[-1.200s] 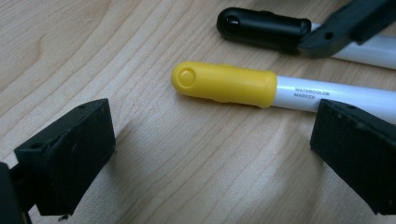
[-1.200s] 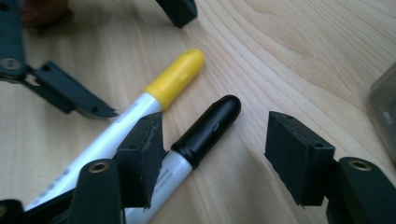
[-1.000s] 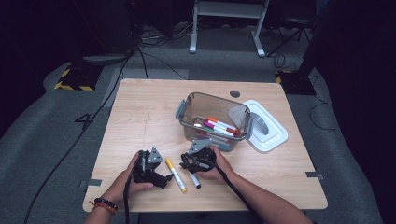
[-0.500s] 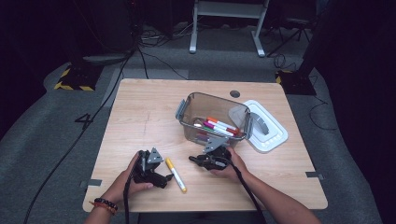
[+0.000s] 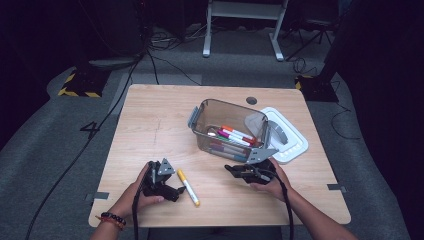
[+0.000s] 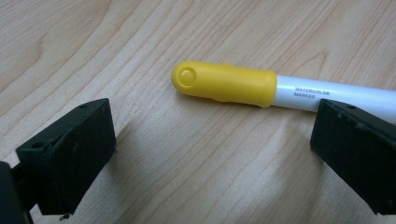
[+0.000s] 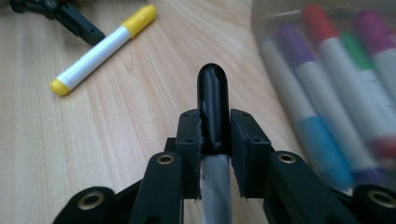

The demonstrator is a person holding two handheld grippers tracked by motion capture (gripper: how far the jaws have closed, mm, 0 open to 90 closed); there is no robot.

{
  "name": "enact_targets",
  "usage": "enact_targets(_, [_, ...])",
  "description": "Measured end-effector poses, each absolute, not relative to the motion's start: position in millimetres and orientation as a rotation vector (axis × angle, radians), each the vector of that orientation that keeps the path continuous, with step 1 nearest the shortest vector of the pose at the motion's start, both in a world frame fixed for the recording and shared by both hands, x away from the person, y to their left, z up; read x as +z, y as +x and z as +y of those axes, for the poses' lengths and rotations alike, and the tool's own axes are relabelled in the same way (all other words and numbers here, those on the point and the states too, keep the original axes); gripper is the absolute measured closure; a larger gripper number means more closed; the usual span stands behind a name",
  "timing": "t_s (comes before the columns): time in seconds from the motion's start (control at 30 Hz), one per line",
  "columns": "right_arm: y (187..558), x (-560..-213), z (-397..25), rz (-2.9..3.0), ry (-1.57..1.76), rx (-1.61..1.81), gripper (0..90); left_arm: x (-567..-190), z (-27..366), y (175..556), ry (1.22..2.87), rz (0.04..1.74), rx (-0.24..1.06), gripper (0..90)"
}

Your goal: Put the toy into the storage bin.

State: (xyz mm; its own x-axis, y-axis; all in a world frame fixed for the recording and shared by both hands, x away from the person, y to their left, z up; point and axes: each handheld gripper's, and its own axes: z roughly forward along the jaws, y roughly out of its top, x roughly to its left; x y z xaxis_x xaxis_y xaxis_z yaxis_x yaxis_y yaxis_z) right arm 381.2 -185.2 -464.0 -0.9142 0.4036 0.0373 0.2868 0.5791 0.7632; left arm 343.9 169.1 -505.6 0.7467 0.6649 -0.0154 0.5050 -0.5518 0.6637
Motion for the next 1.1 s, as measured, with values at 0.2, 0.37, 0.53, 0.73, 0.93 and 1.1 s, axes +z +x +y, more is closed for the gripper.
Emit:
enact_targets(0.2, [369,-445,-216,2.576,0.608,1.343,74.6,-506,169,344,2.279,0.875,0.311,0.4])
enact_targets(0.37, [359,-428,-236,2.517,0.607,1.402,74.6,-506,169,344,2.279,0.875,0.311,0.4])
enact_targets(0.53, [357,-412,-251,2.451,0.624,1.434,74.6,-505,169,344,2.279,0.875,0.311,0.4])
enact_targets(0.73, [358,-392,-265,2.39,0.629,1.442,74.6,-506,169,344,2.279,0.874,0.311,0.4])
enact_targets(0.93, [363,-369,-274,2.358,0.619,1.421,74.6,-506,169,344,2.279,0.875,0.311,0.4])
enact_targets(1.1, [374,-350,-273,2.349,0.601,1.391,74.6,-505,169,344,2.279,0.875,0.311,0.4])
